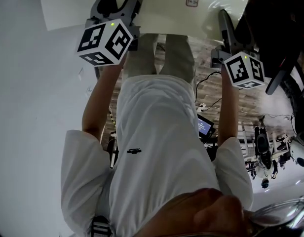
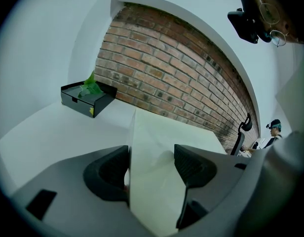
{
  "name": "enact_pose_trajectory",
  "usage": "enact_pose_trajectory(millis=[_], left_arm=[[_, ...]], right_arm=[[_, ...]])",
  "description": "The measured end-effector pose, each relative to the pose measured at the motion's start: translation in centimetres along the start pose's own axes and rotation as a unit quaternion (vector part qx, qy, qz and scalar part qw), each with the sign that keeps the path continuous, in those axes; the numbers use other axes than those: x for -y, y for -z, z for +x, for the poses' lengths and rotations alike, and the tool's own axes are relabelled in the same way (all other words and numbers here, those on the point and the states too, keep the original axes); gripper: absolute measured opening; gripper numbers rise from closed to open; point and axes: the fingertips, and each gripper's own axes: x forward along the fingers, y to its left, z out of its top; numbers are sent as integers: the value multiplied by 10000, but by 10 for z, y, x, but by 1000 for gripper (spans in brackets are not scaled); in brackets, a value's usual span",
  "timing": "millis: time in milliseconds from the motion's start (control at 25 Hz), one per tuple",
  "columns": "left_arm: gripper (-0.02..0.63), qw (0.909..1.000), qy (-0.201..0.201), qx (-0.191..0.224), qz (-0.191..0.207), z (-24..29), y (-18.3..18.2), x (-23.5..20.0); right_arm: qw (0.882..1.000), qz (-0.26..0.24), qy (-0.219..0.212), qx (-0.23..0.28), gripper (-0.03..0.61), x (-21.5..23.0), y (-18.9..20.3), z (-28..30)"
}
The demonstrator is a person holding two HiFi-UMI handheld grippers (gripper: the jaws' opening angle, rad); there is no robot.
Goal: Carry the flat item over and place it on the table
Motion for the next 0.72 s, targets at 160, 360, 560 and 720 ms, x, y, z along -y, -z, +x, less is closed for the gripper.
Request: enact_pose_trajectory(millis=[160,360,560,720], left_arm=[[304,10000,0,-96,8,19,1,-5],[304,9997,-6,-224,15,33,16,-10],[304,9995,-23,-306,5,59,34,-10],[304,9991,-39,-410,31,78,43,-15]], right_arm=[[9999,62,67,-49,290,9,2,16],[9997,150,134,-123,290,20,16,23],[9994,182,217,-194,290,43,27,36],[9988,263,291,-278,290,56,36,49]])
